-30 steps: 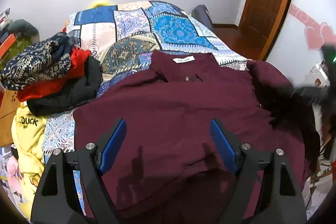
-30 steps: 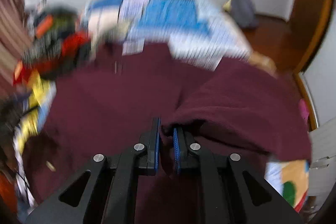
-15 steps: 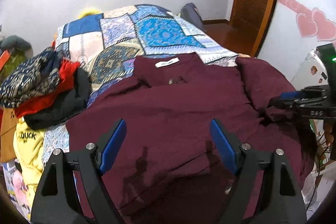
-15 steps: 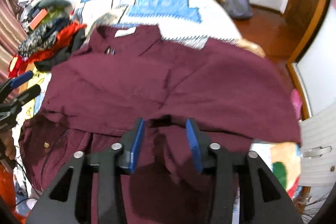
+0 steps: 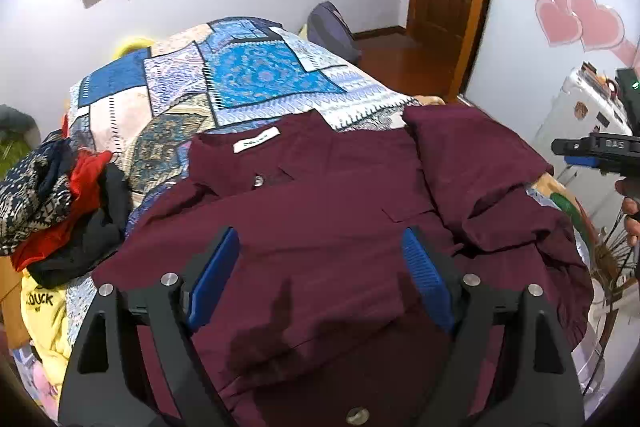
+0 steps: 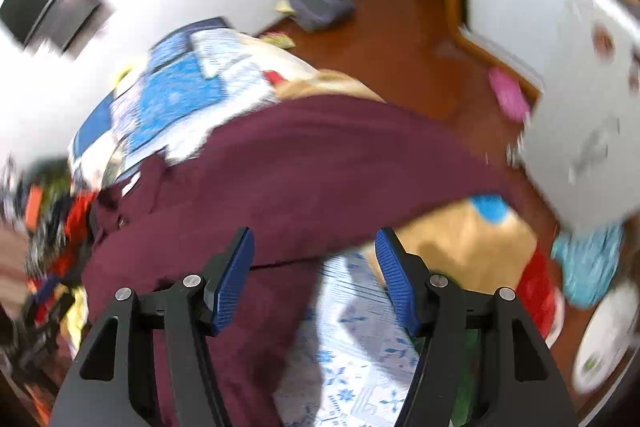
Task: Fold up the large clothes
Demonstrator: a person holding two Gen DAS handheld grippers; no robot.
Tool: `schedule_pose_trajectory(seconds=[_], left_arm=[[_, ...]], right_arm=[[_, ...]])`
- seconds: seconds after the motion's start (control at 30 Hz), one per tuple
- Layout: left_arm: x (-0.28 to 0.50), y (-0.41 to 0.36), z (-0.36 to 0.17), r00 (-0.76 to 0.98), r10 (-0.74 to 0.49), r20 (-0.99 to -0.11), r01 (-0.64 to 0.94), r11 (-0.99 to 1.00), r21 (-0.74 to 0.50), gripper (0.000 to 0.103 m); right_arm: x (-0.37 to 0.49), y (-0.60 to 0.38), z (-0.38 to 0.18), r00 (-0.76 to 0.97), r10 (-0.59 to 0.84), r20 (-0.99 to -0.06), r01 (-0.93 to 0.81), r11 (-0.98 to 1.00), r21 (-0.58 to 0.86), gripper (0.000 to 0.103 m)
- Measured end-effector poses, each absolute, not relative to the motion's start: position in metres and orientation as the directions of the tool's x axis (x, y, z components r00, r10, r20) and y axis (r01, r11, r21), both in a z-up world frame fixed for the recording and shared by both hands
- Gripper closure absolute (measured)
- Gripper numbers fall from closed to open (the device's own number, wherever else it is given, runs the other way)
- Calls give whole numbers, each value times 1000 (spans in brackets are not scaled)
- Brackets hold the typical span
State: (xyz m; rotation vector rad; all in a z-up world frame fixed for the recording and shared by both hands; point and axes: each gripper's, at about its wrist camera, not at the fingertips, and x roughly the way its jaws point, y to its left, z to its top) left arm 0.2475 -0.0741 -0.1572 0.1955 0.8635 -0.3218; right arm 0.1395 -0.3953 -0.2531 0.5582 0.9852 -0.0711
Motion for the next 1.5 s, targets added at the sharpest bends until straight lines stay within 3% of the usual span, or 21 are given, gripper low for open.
schedule_pose_trajectory(seconds=[0.27,0.43,0.53,0.6,0.73,0.93,1.07,1.23,1.37,1.5], left_arm=[[255,-87,-170,573,-190,-797,365,930,42,19],[258,-83,-172,571,-173,-802,347,937,45,19],[259,-77,-173,571,-164,-804,331,943,43,19],[260,-72,-174,572,-157,-805,318,947,41,19],[260,-63,-172,584,-149,-798,300,953,41,19],[255,-49,-164,607,-147,-781,277,960,34,19],[248,-36,-154,635,-148,-758,260,965,29,19],[240,-8,-138,681,-138,-719,213,977,15,19],[232,25,-127,715,-117,-690,150,989,-12,19],[221,61,-123,735,-85,-672,82,996,-35,16]], right_arm=[[164,-427,-310,539,272,-797,450,707,546,44],[177,-429,-312,558,231,-797,464,709,531,44],[184,-430,-309,557,172,-813,469,743,479,59],[184,-432,-305,562,166,-810,449,761,468,82],[183,-427,-281,603,124,-788,396,811,431,89],[178,-404,-209,716,116,-688,254,875,412,93],[177,-360,-148,791,125,-600,99,940,326,93],[182,-279,-100,802,261,-538,-143,957,251,94],[187,-205,-91,734,394,-553,-328,919,219,94],[187,-132,-107,613,478,-629,-480,858,184,94]])
